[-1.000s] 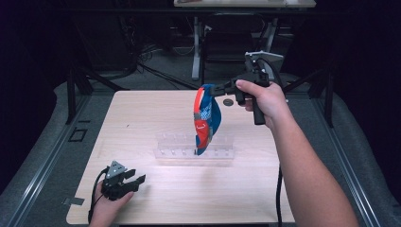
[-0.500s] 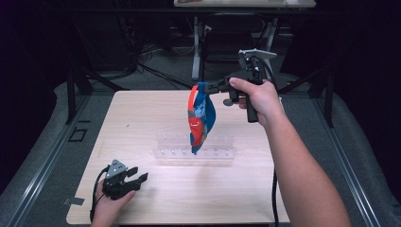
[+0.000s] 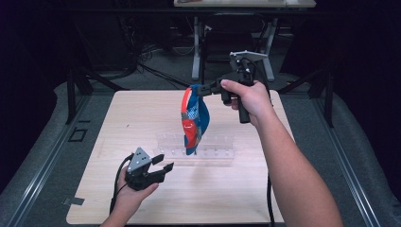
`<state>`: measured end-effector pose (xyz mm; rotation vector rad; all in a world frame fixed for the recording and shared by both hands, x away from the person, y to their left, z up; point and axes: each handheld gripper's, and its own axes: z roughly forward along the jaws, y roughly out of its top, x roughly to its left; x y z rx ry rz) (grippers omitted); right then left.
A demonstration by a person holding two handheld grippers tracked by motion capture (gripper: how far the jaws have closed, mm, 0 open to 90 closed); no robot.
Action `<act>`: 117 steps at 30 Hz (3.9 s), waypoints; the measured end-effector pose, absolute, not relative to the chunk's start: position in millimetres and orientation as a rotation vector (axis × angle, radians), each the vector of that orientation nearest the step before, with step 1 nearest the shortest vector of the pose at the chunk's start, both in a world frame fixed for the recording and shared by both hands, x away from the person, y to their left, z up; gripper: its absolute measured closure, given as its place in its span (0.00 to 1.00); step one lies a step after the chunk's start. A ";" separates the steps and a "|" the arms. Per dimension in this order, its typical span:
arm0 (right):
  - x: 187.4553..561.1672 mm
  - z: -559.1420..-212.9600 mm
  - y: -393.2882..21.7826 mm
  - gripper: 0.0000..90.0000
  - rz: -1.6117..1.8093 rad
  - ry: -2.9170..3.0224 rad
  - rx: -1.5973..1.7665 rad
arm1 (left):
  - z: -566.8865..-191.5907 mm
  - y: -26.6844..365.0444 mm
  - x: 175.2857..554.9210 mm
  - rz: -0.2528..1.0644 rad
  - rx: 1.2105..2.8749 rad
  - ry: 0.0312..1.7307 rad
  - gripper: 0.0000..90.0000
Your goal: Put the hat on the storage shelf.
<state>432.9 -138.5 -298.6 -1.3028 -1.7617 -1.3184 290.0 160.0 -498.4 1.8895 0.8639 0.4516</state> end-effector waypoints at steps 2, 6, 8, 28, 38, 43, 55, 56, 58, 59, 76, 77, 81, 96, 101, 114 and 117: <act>433.9 -301.0 -136.6 1.00 -1.314 -1.759 -1.304 | -493.1 151.7 293.1 0.458 1.896 0.850 0.57; 435.5 -305.1 -134.8 1.00 -1.317 -1.753 -1.298 | -485.5 137.0 300.1 0.475 1.893 0.820 0.62; 435.9 -306.7 -134.0 1.00 -1.312 -1.755 -1.303 | -483.0 129.8 302.5 0.476 1.902 0.808 0.64; 433.8 -309.5 -123.4 1.00 -1.298 -1.762 -1.269 | -488.2 91.9 308.6 0.627 1.981 0.801 0.97; 431.7 -313.3 -116.5 1.00 -1.287 -1.777 -1.268 | -493.6 88.0 311.1 0.597 1.973 0.848 0.98; 433.1 -318.1 -124.3 1.00 -1.278 -1.786 -1.303 | -499.1 89.9 314.1 0.573 1.974 0.864 0.98; 435.8 -334.7 -137.4 1.00 -1.259 -1.786 -1.364 | -510.7 93.5 317.9 0.535 1.965 0.895 0.98; 435.7 -335.3 -137.8 1.00 -1.258 -1.780 -1.369 | -511.8 94.1 318.1 0.533 1.971 0.896 0.98; 435.6 -337.5 -138.7 1.00 -1.254 -1.783 -1.374 | -514.3 94.3 317.9 0.534 1.971 0.896 0.98; 435.4 -338.7 -139.1 1.00 -1.251 -1.783 -1.383 | -515.1 94.6 317.7 0.532 1.970 0.899 0.98; 433.6 -349.2 -168.8 0.96 -1.249 -1.783 -1.476 | -516.4 97.4 319.1 0.506 1.966 0.913 0.97; 433.1 -348.5 -171.1 0.95 -1.258 -1.781 -1.482 | -516.3 97.5 319.2 0.507 1.965 0.915 0.97; 431.9 -345.3 -179.4 0.95 -1.256 -1.791 -1.491 | -515.0 98.8 320.1 0.495 1.963 0.921 0.98; 424.5 -347.4 -193.3 0.94 -1.256 -1.812 -1.519 | -516.5 108.8 316.9 0.488 1.921 0.962 0.76; 419.7 -346.0 -197.0 0.94 -1.261 -1.829 -1.526 | -517.7 118.4 309.7 0.475 1.907 0.956 0.63; 399.2 -353.0 -206.1 0.93 -1.218 -1.981 -1.640 | -517.1 149.4 296.1 0.465 1.920 0.986 0.56; 391.9 -355.9 -208.4 0.91 -1.190 -2.042 -1.666 | -518.7 157.6 293.6 0.470 1.930 1.004 0.56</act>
